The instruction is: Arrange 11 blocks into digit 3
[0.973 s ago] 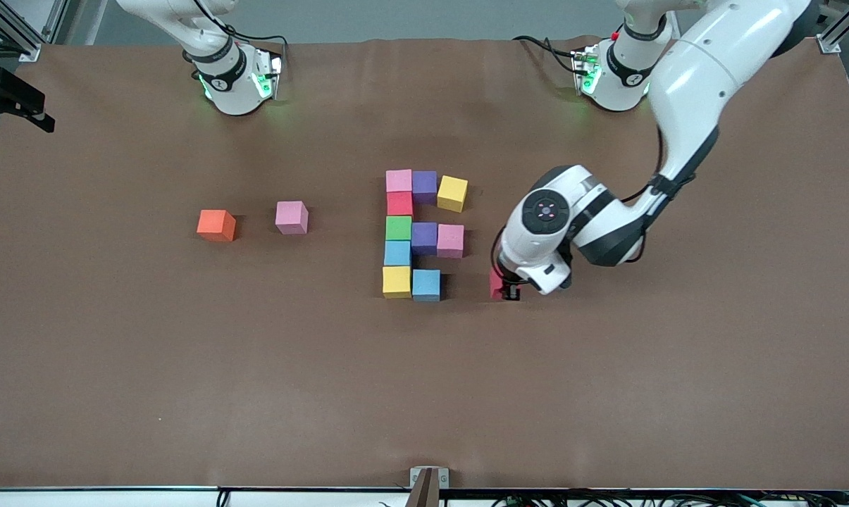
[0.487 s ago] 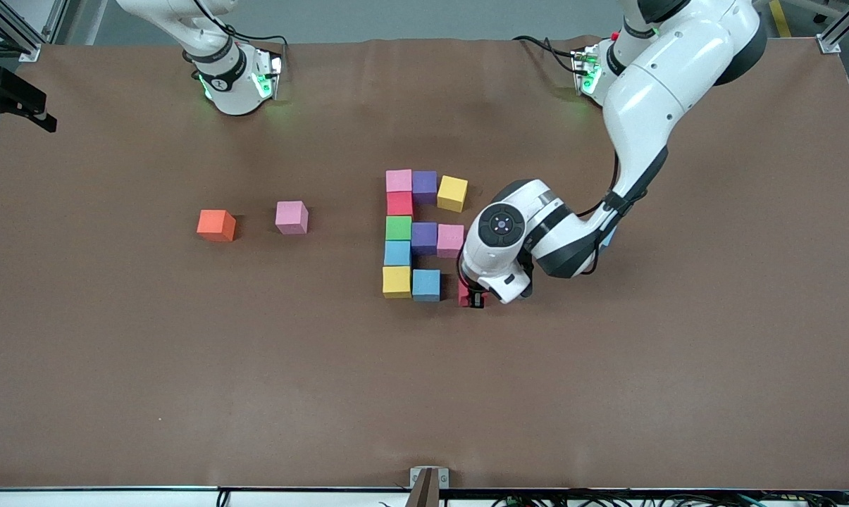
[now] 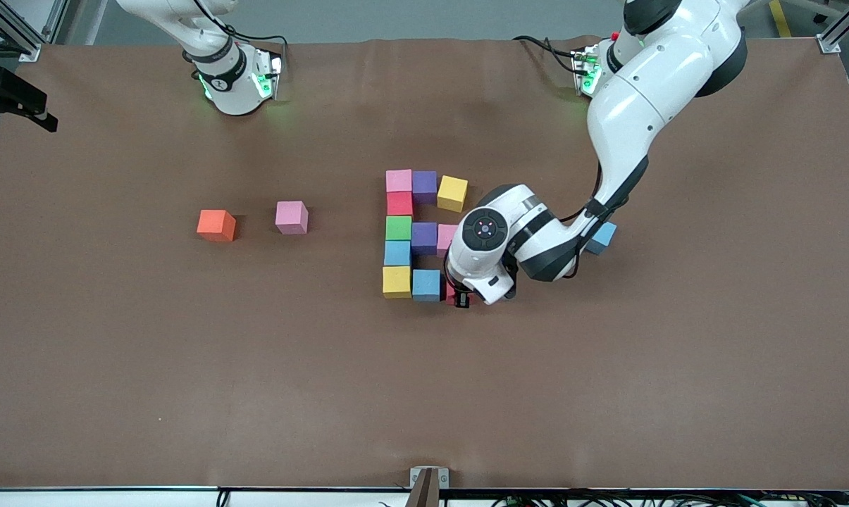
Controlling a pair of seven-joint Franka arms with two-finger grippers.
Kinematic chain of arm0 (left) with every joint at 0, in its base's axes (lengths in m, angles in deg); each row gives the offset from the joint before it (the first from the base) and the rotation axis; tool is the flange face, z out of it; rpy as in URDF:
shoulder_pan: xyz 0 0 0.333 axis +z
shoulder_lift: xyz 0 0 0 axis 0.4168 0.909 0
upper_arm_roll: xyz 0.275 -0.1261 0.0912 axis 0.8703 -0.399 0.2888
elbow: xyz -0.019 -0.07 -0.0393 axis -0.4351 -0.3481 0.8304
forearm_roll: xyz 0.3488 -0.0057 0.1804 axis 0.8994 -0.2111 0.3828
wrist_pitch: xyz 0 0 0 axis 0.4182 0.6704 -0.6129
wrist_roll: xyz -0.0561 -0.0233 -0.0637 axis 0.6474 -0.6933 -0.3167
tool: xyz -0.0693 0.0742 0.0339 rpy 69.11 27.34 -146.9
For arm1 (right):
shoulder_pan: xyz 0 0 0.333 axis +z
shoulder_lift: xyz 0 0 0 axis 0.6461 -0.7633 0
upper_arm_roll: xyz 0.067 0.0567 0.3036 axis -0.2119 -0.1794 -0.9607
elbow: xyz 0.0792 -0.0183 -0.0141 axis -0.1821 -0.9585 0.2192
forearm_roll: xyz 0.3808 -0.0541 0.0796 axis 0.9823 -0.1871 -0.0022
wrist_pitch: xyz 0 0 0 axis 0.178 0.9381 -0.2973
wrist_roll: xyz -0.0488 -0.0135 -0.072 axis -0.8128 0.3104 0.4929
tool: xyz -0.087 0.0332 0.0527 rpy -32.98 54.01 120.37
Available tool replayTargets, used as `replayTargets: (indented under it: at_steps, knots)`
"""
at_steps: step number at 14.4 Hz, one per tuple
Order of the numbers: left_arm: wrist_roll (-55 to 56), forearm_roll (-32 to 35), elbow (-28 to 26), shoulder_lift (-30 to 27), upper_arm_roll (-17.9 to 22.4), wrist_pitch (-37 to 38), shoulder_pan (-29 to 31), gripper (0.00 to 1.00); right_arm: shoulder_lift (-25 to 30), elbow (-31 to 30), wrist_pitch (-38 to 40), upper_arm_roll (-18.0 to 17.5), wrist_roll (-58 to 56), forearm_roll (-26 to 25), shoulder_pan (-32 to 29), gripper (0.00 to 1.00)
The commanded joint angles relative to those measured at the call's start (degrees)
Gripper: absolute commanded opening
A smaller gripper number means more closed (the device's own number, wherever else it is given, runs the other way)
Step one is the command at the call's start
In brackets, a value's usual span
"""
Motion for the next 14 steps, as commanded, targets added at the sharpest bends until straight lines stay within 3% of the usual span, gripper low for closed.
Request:
replayTargets:
  at_steps: [1,14]
  knots:
    - [-0.5,-1.2,2.5,1.7,0.6,0.6,-1.6,0.25,1.5,-1.2,0.5,-0.5,1.4,1.5,-1.1,1.0]
    - [-0.6,-2.0,3.1,2.1,0.6,0.1,-2.1,0.26,1.5,-1.1,0.1,-0.9,1.2,0.9,-0.7,1.0]
